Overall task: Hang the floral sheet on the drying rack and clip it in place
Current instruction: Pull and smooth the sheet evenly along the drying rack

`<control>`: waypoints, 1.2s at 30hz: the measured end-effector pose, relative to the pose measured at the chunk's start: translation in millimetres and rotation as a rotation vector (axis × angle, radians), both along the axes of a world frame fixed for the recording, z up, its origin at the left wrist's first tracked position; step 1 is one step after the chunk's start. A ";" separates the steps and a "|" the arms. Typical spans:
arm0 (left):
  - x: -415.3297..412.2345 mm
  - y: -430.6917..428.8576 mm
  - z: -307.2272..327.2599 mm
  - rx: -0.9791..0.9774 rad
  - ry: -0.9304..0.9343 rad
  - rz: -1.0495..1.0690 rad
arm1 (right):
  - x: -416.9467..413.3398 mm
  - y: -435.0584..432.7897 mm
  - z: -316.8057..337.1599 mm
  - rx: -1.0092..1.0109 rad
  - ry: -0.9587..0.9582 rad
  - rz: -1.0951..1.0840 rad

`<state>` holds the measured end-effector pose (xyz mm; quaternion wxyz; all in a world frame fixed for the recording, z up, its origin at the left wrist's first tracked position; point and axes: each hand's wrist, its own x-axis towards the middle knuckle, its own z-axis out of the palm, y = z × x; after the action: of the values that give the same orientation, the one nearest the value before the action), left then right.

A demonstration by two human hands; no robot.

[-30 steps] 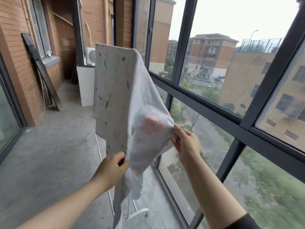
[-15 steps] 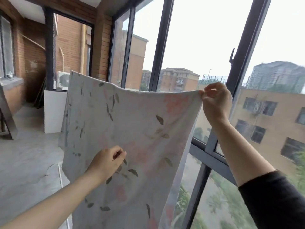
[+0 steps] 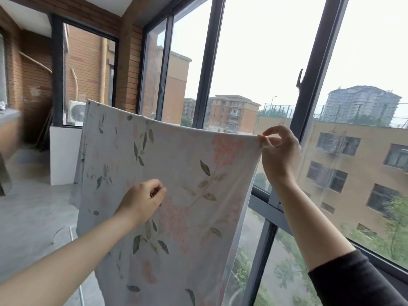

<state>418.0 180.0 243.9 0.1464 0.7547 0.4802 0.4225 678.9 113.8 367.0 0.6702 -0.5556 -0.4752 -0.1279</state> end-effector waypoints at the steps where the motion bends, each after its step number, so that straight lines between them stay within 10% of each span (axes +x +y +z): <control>1: 0.4 1.0 2.4 0.005 -0.004 -0.001 | -1.7 0.7 -0.7 0.035 0.014 0.012; 9: 5.3 9.9 17.9 0.016 -0.064 -0.005 | 0.7 13.0 13.9 0.187 -0.169 0.045; 36: -81.3 58.7 -10.4 0.001 -0.194 0.199 | -113.7 125.5 -47.9 -0.316 -0.520 0.231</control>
<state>336.6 238.7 233.4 0.1491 0.6591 0.5359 0.5061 565.2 239.2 319.1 0.4422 -0.5438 -0.7043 -0.1133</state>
